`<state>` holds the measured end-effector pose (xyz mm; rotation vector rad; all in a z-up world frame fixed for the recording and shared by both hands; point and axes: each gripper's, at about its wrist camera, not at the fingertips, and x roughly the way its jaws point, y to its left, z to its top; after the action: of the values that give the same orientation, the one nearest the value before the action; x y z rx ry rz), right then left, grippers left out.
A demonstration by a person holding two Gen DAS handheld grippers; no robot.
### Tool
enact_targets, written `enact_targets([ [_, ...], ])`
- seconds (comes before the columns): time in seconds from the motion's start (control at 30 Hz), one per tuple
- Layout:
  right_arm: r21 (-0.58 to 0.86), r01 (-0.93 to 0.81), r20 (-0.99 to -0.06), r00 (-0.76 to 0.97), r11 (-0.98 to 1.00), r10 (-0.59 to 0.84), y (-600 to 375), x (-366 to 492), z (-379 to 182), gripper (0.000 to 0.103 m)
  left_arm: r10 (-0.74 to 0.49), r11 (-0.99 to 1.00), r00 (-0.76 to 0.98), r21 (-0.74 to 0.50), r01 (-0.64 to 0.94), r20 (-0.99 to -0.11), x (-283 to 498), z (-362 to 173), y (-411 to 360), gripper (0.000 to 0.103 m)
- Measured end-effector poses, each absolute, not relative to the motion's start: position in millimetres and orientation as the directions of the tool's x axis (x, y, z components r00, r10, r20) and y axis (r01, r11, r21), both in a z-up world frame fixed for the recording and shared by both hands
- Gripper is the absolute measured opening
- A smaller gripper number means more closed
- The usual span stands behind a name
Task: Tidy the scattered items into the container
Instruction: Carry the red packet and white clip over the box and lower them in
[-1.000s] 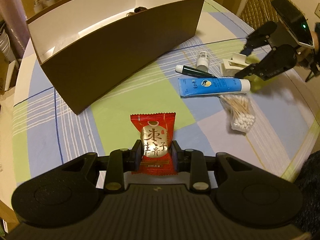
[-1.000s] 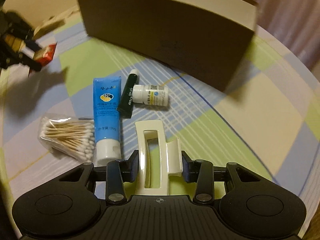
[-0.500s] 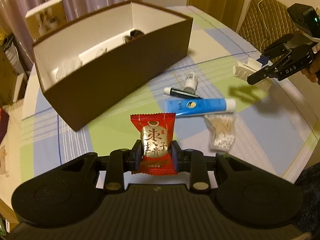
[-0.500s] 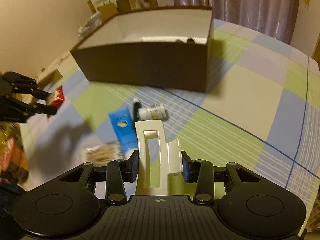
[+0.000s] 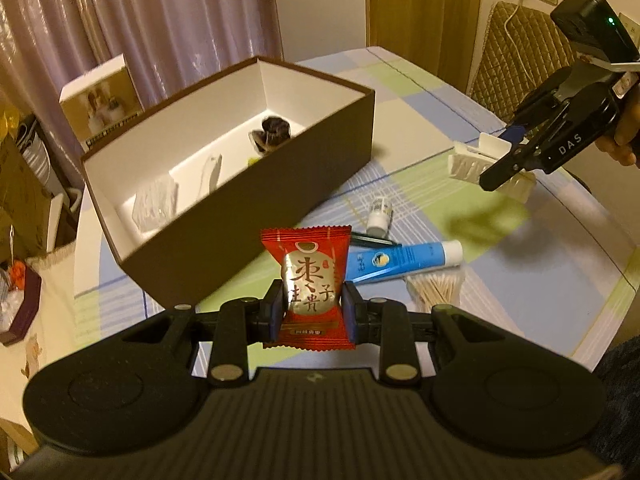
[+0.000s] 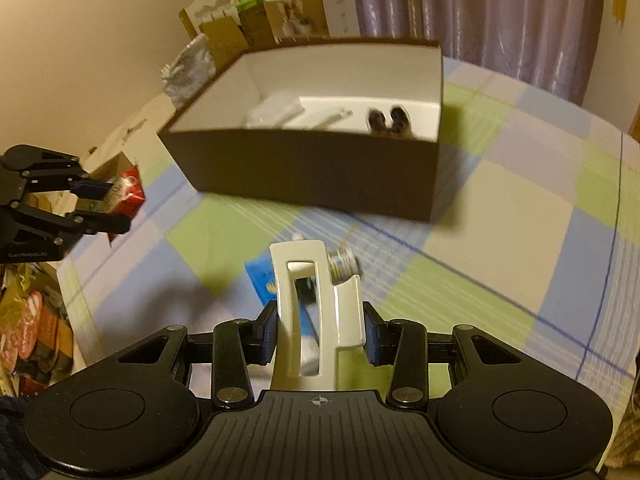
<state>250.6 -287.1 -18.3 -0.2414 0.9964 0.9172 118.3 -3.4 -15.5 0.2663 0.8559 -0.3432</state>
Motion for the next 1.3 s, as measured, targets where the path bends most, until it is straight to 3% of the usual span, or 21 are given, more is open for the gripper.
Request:
enact_targets([
  [0.43,0.218,-0.754,-0.779,0.248,0.619,0.576,-249,277,9,0.044,-0.219,0.881,0.649,0.138,0.452,-0.729,165,16,18,0.025],
  [1.3,0.216,-0.663,-0.748,0.359,0.716,0.559,-227,354,36,0.044,-0.180,0.879,0.642,0.171,0.445,-0.745,258,19,99,0.025],
])
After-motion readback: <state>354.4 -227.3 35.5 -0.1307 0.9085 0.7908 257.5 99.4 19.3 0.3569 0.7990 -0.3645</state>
